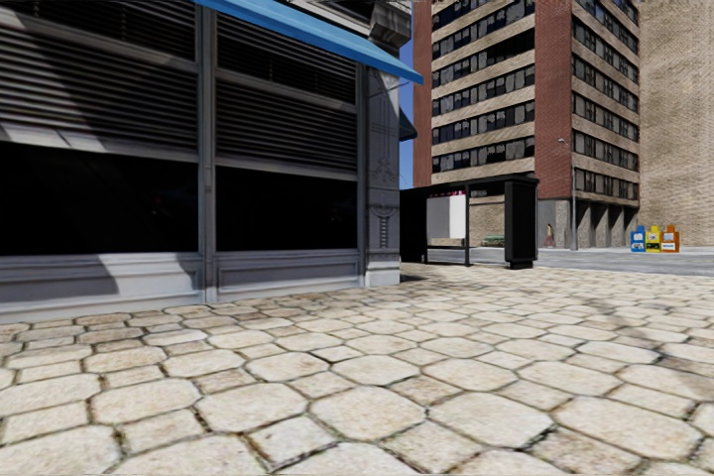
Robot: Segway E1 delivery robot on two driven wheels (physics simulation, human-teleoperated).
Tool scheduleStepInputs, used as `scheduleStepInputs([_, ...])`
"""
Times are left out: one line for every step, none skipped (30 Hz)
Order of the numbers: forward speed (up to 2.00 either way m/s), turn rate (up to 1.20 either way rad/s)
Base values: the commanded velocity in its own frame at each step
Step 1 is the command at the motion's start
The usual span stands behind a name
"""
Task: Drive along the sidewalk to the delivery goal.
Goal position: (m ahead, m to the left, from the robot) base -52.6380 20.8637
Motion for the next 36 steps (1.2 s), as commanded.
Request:
scheduleStepInputs([1.06, -0.63])
scheduleStepInputs([1.06, -0.63])
scheduleStepInputs([1.06, -0.63])
scheduleStepInputs([1.06, -0.63])
scheduleStepInputs([1.06, -0.63])
scheduleStepInputs([1.06, -0.63])
scheduleStepInputs([1.06, -0.63])
scheduleStepInputs([1.06, -0.63])
scheduleStepInputs([1.06, -0.63])
scheduleStepInputs([1.06, -0.63])
scheduleStepInputs([1.06, -0.63])
scheduleStepInputs([1.06, -0.65])
scheduleStepInputs([1.06, -0.68])
scheduleStepInputs([1.06, -0.68])
scheduleStepInputs([1.07, -0.69])
scheduleStepInputs([1.07, -0.70])
scheduleStepInputs([1.08, -0.70])
scheduleStepInputs([1.08, -0.70])
scheduleStepInputs([1.08, -0.70])
scheduleStepInputs([1.08, -0.70])
scheduleStepInputs([1.08, -0.70])
scheduleStepInputs([1.08, -0.70])
scheduleStepInputs([1.08, -0.70])
scheduleStepInputs([1.09, -0.70])
scheduleStepInputs([1.09, -0.70])
scheduleStepInputs([1.10, -0.70])
scheduleStepInputs([1.10, -0.70])
scheduleStepInputs([1.11, -0.70])
scheduleStepInputs([1.13, -0.70])
scheduleStepInputs([1.15, -0.70])
scheduleStepInputs([1.15, -0.70])
scheduleStepInputs([1.17, -0.70])
scheduleStepInputs([1.19, -0.70])
scheduleStepInputs([1.20, -0.70])
scheduleStepInputs([1.23, -0.70])
scheduleStepInputs([1.23, -0.70])
